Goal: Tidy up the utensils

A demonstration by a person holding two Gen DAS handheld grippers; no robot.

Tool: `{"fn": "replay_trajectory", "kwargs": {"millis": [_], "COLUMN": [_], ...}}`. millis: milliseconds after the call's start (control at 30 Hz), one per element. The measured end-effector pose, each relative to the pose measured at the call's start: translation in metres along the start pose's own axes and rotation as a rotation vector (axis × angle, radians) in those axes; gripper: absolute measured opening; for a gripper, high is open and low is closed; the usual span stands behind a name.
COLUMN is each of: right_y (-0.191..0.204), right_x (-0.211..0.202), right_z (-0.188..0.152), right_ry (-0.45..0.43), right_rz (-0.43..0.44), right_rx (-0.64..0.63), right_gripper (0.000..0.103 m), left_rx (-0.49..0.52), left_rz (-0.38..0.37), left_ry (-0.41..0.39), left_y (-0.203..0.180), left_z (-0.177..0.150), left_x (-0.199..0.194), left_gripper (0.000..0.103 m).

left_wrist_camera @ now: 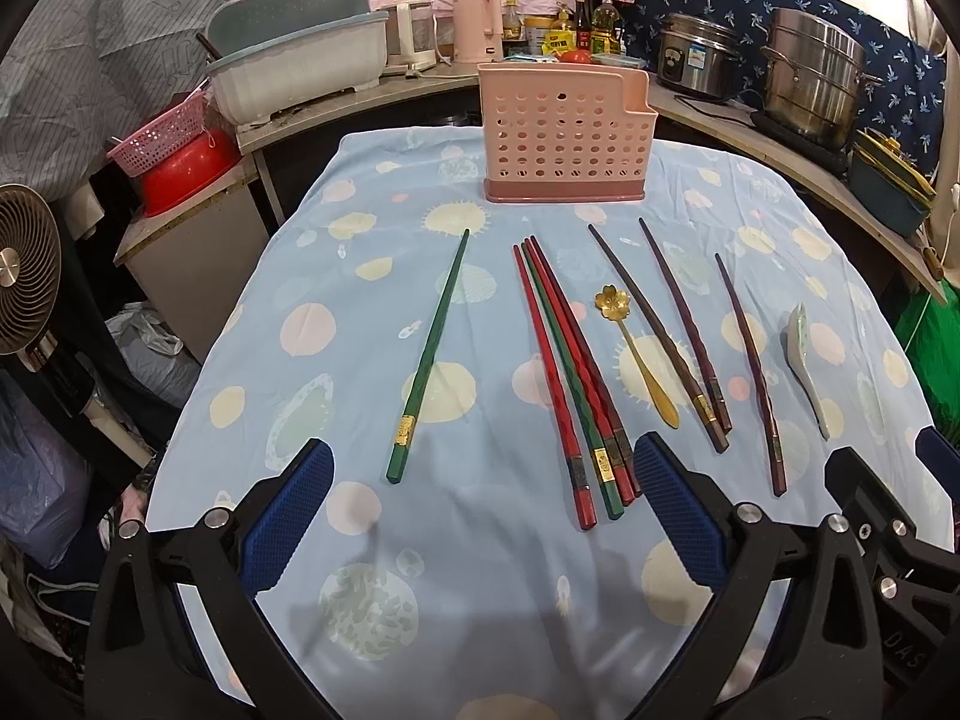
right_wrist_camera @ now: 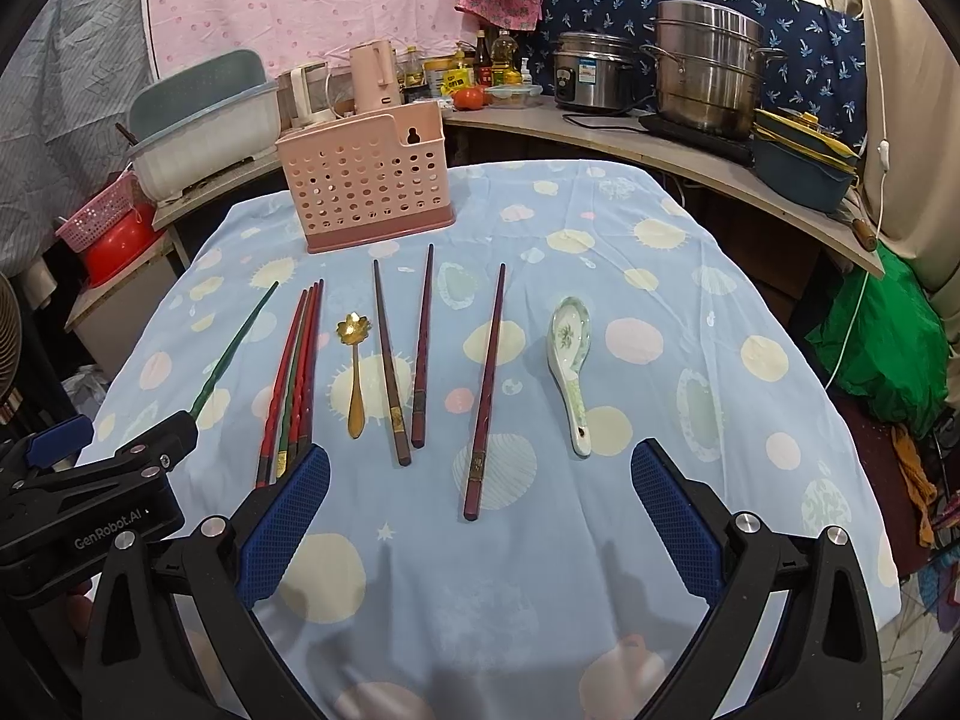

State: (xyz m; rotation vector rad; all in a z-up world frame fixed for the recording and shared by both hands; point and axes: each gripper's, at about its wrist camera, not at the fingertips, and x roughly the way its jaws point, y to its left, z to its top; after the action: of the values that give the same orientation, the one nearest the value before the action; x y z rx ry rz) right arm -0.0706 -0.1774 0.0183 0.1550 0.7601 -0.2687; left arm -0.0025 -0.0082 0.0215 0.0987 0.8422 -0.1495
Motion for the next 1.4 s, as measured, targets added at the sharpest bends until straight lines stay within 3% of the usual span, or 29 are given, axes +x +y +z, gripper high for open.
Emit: {"fn": "replay_trajectory", "kwargs": {"millis": [400, 600, 1000, 1067, 1400], "right_y": [-0.013, -0.032, -0.052, -0.054, -0.054], "right_x": [0.024, 0.045, 0.087, 0.095, 0.108], "right_z": [0.007, 0.015, 0.024, 0.022, 0.015], "right_ry": [0.023, 0.038, 0.091, 0.115, 0.149], "right_rz": [-0.011, -0.004, 0.006, 0.020, 0.038], "right_rx": [0.035, 0.083, 0.125, 0.135, 0.134], "right_gripper": [0.096, 0.086, 0.056, 0.044, 0.017], "left_rx": [-0.020, -0.048, -0.093, -0.095, -0.103], "left_rz": [0.016, 0.036, 0.045, 0.043, 0.020], "left_ry": [0.021, 0.028, 0.059, 0.061, 0.077], "left_y": [0.013, 0.027, 0.051, 0.053, 0.057], "left_z": [0.007, 0.011, 0.016, 0.016, 0.015], "left_x": [0.022, 0.037, 0.062, 0.065, 0.078], "left_gripper": [0.096, 0.096, 0.095, 0.095, 0.092]}}
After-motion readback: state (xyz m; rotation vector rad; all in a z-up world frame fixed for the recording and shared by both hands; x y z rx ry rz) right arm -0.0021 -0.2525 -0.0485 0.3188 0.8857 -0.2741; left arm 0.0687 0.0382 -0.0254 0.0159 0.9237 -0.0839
